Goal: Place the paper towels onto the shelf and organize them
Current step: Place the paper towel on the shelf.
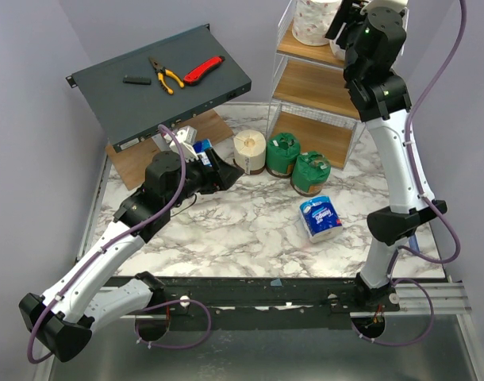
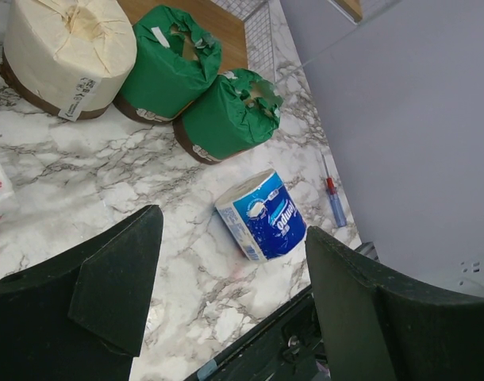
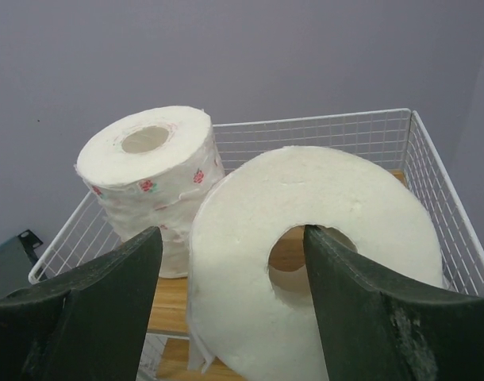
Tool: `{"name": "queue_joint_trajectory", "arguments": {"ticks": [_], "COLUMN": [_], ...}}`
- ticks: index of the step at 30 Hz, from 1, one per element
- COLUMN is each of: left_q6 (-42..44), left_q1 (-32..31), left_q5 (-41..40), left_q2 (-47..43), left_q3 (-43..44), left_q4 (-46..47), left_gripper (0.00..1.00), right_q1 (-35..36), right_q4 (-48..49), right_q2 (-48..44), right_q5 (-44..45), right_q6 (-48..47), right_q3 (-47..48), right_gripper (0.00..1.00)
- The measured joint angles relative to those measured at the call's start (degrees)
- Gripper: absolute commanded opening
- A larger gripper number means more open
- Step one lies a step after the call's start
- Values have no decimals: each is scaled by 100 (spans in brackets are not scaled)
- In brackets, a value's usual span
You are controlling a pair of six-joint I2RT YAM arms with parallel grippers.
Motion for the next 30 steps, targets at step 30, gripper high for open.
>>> {"name": "queue_joint_trajectory", "arguments": {"ticks": [30], "left_q6": [4], "left_q1": [0], "left_q5": [-2], "left_q2": [74], "left_q3": [-31], "left_q4": [2], "left_gripper": [76], "right_q1": [-101], "right_q4": [673], "right_q2": [-328], "right_q5": [-179], "right_q6": [114], "right_q3": [-337], "right_gripper": [82]}}
